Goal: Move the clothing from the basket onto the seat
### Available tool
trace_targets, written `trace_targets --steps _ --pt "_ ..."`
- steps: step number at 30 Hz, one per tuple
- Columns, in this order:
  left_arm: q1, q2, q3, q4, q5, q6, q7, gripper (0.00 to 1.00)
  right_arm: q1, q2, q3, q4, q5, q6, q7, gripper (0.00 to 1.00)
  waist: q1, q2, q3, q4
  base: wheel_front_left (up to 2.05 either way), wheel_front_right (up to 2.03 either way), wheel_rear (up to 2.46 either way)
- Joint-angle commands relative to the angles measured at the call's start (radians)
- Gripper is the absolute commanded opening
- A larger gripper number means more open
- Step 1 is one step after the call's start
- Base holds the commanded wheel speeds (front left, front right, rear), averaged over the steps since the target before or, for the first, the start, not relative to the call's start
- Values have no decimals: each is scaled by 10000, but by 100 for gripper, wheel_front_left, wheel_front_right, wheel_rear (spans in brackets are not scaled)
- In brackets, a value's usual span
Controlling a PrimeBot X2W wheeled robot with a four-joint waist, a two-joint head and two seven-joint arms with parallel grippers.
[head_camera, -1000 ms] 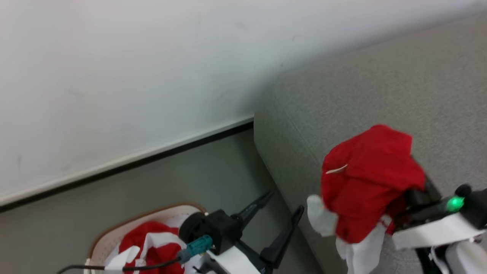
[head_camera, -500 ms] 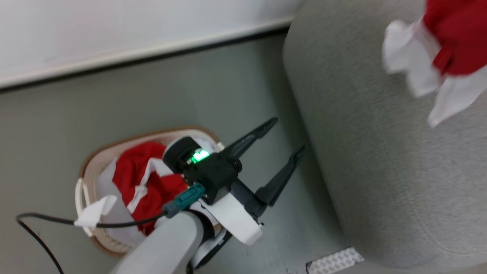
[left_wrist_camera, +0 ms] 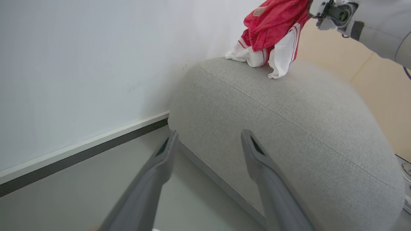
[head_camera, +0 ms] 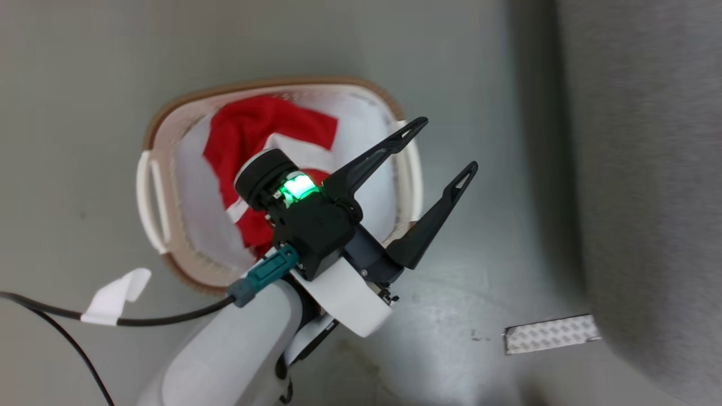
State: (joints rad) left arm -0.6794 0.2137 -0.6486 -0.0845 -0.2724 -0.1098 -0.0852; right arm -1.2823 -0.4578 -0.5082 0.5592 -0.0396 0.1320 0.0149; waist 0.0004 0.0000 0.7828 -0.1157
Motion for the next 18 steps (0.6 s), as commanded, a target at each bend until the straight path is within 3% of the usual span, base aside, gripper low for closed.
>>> trace_targets --steps 1,4,5,6,7,11,18 --pt "34 57 52 47 -35 49 -93 100 515 311 -348 490 -438 -25 -70 0 -4 0 475 540 0 0 0" --pt "259 114 74 222 -150 101 -161 100 1011 749 -1047 1276 -1226 -25 -342 0 -4 0 281 501 0 0 0" --pt "326 141 79 258 -190 127 -160 100 1158 957 -1064 1540 -1366 -25 -462 13 -4 0 183 455 0 0 0" --pt "392 180 89 273 -235 146 -139 100 1337 1105 -1088 1829 -1471 -25 -489 49 -4 0 68 391 0 0 0" --pt "458 227 106 306 -274 184 -93 100 1472 1255 -993 2127 -1471 -25 -487 98 -4 0 -55 311 0 0 0" --pt "605 358 144 339 -316 255 -11 100 1737 1488 -896 2569 -1528 -25 -1221 100 -4 0 -612 -47 0 0 0" --pt "1223 469 386 854 -598 532 -358 100 2932 1779 286 3131 -1337 -25 -2184 100 -4 0 -2375 -493 0 0 0"
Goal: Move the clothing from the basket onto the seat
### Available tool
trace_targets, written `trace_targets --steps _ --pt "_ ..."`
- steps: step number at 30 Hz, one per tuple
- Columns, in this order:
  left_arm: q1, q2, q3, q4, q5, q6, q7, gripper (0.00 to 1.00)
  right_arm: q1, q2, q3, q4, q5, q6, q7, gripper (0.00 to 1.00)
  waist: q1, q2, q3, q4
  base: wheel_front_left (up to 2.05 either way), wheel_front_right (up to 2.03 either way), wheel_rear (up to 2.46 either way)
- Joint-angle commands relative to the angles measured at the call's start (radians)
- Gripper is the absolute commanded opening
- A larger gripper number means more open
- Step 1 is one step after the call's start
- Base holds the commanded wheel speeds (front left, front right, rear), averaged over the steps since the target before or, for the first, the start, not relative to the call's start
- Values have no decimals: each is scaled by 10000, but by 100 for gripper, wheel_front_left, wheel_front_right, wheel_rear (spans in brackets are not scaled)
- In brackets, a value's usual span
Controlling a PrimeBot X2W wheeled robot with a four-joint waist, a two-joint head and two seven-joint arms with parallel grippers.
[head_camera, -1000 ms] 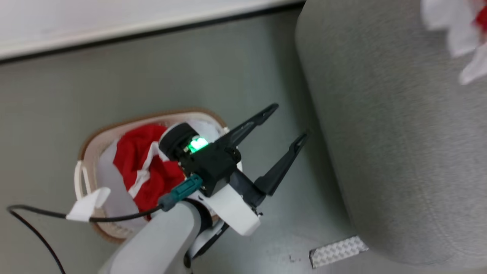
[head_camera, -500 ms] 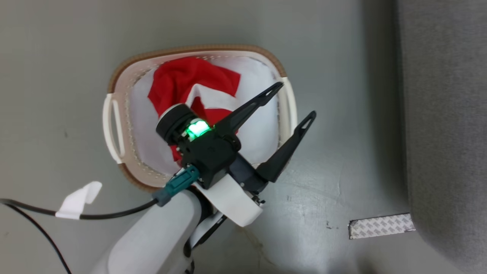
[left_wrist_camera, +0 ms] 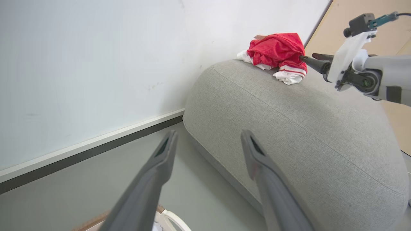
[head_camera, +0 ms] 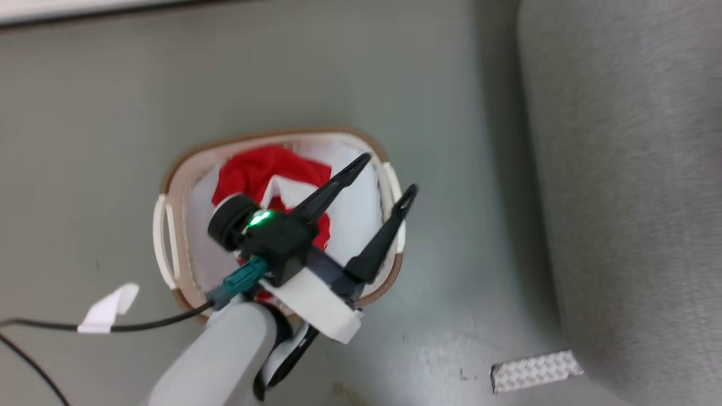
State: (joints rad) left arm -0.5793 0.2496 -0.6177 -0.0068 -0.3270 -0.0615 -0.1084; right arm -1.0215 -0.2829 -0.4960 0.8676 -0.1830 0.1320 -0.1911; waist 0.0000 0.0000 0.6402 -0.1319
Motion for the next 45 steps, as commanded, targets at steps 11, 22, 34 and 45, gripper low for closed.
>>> trace_targets --steps 11,22,34,45 --pt "2979 263 1225 1626 -1088 1247 -1327 100 3607 666 3002 -1761 1935 -25 -743 100 0 0 -4820 -173 0 0 0" --pt "4930 289 2507 2227 -807 1874 -1559 100 7101 1357 4366 -4128 3295 -25 -741 100 0 0 -6486 737 0 0 0" --pt "6412 -438 4205 2562 145 1195 -1560 100 9756 2215 5114 -5137 3318 -25 -731 100 0 0 -6959 1462 0 0 0" --pt "6773 -1185 5300 2838 989 535 -1561 100 10357 2316 5563 -4613 3807 -25 -732 100 0 0 -7072 1494 0 0 0"
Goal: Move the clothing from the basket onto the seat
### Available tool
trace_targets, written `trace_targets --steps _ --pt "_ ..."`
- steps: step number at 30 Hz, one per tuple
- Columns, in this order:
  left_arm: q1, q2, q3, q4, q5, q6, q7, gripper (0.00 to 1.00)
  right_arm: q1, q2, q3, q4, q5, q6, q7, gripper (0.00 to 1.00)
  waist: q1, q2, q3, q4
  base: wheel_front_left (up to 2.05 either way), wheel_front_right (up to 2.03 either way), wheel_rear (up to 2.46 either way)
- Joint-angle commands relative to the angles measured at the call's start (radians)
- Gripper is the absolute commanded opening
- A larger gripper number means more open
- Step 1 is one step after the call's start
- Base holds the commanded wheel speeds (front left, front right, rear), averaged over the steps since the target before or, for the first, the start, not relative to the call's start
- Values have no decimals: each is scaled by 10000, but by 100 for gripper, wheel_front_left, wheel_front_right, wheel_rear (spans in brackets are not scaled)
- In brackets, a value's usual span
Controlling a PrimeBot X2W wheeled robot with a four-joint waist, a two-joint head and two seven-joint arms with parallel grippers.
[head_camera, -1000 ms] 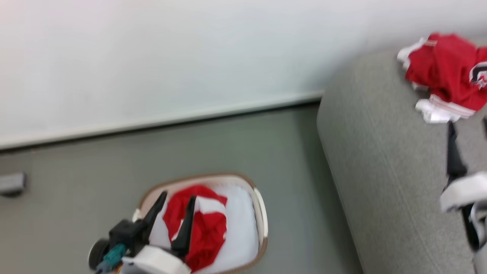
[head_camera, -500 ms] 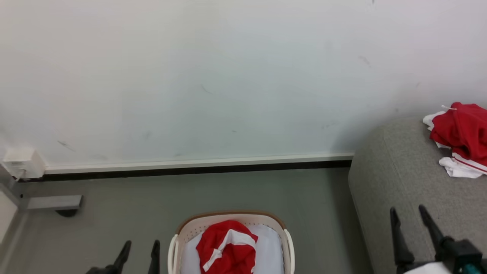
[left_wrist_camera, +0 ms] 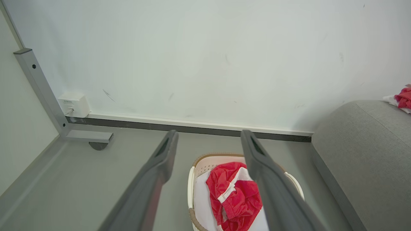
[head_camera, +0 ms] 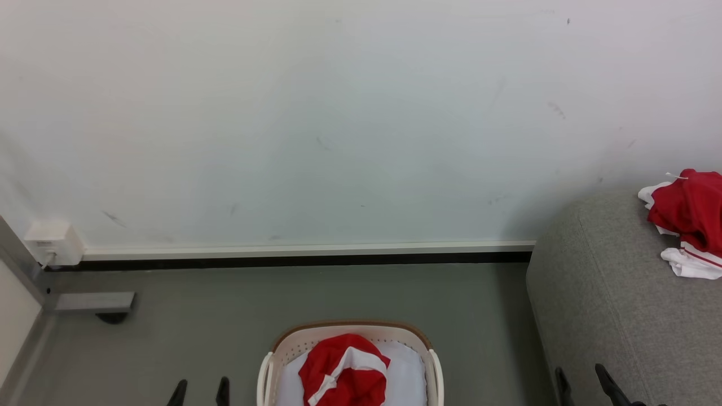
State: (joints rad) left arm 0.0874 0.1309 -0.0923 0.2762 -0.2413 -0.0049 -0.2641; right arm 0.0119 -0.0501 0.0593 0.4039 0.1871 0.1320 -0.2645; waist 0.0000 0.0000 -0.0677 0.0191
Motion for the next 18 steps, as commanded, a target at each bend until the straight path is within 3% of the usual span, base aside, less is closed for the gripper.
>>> trace_targets --steps 1,11,18 --pt "119 -53 112 20 180 -66 -4 100 -14 -11 28 38 123 -25 3 100 0 0 20 -34 0 0 0" --pt "-326 -432 477 149 639 -576 -5 100 -432 -10 83 -249 -171 -25 2 100 0 0 617 -443 0 0 0" --pt "-2320 -472 -153 891 1214 -925 -5 100 -1358 -6 41 -1180 -460 -25 2 100 0 0 2683 -1023 0 0 0"
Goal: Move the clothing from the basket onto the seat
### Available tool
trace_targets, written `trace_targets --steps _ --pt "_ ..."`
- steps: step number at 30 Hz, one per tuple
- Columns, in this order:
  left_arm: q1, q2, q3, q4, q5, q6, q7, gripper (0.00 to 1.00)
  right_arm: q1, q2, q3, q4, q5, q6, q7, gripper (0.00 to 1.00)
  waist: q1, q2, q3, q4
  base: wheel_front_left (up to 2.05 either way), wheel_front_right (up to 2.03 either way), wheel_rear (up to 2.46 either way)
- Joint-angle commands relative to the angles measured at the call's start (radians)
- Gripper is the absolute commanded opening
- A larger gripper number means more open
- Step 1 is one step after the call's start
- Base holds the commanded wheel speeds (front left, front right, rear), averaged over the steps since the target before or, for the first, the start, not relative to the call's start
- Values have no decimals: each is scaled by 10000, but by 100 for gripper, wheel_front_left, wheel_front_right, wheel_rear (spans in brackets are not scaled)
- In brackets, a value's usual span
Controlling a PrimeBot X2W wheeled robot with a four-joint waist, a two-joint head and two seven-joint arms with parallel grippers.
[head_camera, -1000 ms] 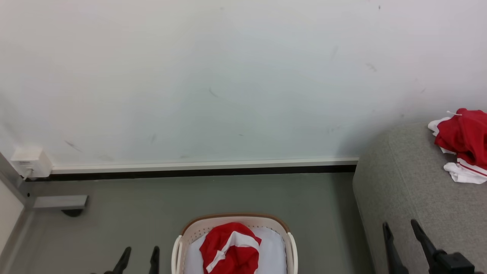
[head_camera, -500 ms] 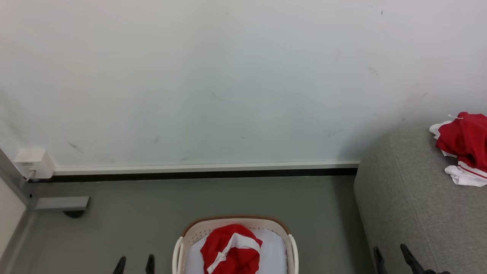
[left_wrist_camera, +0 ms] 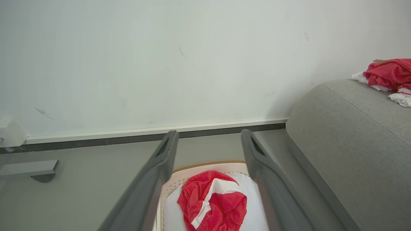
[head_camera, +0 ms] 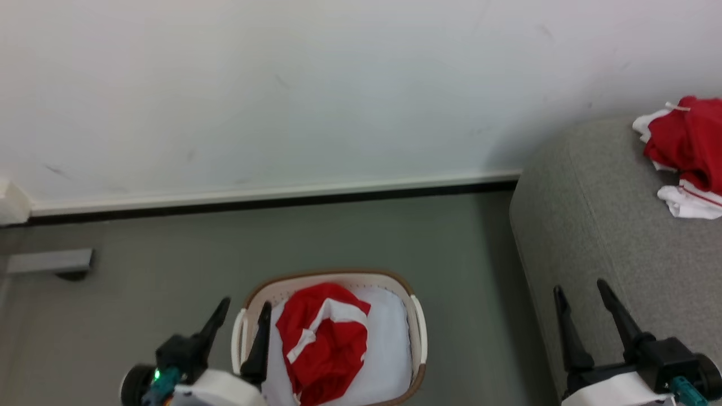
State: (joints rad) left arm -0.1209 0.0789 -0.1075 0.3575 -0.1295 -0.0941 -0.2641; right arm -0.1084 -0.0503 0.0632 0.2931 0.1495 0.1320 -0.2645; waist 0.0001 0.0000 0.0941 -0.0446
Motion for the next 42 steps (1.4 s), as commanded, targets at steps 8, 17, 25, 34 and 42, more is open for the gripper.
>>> trace_targets --steps 8,17,25,34,42 --pt "-3857 650 -1197 2657 1005 -271 31 100 -1548 -7 28 -1154 -76 -25 4 100 -1 0 4080 -1286 0 0 0" --pt "-6467 1230 -2031 5487 1260 -364 265 100 -2252 -2 188 -1992 181 -25 4 100 -1 0 6050 -1860 0 0 0" --pt "-7721 1437 -2193 7138 1227 -304 480 100 -2593 2 351 -2339 449 -25 5 100 -1 0 7071 -1985 0 0 0" --pt "-8452 1580 -2230 8275 1149 -54 566 0 -2733 -1 331 -2528 402 -25 4 100 -1 0 7607 -2064 0 0 0" --pt "-8072 1070 -2110 8005 623 -170 25 0 -2430 -3 115 -2146 474 -25 4 100 -1 0 6391 -1482 0 0 0"
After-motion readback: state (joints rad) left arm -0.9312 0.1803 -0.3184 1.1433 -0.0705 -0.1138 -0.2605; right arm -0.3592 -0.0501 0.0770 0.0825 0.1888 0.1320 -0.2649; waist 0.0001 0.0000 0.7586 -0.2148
